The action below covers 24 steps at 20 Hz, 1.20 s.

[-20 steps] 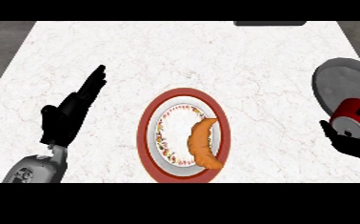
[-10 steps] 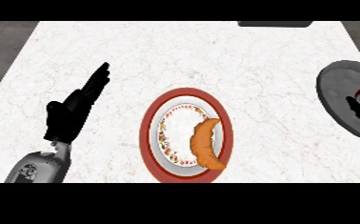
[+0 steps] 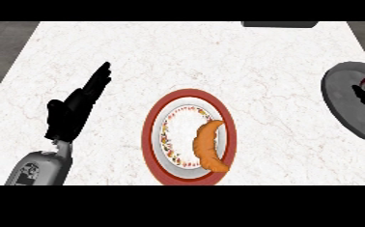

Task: Pick the can from the plate and place it in the pan

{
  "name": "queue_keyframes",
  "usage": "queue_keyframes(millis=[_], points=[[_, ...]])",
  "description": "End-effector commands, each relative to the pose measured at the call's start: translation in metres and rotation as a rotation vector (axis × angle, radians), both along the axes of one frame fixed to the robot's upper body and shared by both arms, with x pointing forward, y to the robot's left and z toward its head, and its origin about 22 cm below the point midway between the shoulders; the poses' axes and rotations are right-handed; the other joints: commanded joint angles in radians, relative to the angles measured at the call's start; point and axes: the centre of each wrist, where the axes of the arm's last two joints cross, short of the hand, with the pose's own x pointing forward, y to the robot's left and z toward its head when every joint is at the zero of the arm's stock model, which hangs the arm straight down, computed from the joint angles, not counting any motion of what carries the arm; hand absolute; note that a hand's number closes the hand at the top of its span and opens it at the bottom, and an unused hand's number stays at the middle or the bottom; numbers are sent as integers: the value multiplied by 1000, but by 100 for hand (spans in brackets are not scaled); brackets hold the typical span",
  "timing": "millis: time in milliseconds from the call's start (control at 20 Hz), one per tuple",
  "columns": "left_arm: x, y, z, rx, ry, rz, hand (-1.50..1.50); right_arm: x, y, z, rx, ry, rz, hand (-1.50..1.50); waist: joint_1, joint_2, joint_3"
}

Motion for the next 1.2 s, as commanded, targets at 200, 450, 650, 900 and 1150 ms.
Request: queue_keyframes(millis=[200,450,650,900,1150], points=[[-7,-4,-4,-8,4,-33,0,-14,-34,-8,102,355,-122,-150,31,10,2],[3,-19,6,-20,-7,-41,0,9,-14,-8,220,237,-47,-150,39,19,6],[-5,-12,-4,7,-12,-38,0,15,-17,3,402,91,-1,-150,37,17,6],[0,-7,-1,-1,-5,-13,0,5,-33,11,615,-65,46,-150,21,14,6],[-1,-5,-1,-13,-4,0,0,-34,-68,12,744,-74,109,-150,11,13,5]])
